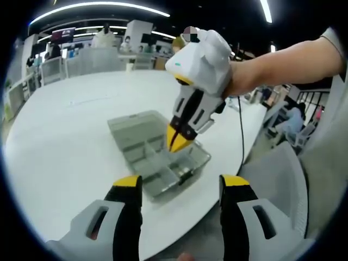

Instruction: Insert the divider into the dual guide fixture by aligning both edges with the guide slots and pushing it downward to the bottom, including one-sided entry, uneven engagement, binding, and posture correction.

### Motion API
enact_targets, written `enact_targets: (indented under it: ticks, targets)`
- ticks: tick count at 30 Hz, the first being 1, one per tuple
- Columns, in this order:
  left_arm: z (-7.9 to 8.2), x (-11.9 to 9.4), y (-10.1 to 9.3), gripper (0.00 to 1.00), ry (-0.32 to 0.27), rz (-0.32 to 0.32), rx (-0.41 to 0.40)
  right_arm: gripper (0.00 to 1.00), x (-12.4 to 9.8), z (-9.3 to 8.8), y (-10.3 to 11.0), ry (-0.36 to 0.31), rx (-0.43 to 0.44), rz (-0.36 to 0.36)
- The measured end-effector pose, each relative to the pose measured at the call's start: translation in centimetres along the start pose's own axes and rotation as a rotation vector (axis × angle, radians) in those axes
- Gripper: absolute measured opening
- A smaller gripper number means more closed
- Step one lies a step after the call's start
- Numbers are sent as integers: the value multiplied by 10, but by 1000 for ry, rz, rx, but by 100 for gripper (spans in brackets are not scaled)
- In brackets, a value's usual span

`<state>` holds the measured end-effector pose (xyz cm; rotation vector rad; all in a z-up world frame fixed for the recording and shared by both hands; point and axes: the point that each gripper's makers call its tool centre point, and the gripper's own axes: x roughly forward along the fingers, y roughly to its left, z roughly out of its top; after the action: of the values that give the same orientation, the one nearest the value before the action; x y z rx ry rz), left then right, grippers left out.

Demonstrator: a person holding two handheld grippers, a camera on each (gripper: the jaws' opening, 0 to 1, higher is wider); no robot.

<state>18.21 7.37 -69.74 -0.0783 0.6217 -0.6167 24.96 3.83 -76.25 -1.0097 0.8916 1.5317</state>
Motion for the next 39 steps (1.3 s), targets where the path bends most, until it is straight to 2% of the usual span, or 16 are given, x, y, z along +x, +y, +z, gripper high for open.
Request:
enact_targets:
  ticks: [39]
  targets:
    - [-7, 1, 3, 55, 8, 3, -11, 0, 13, -6, 1, 33, -38, -8]
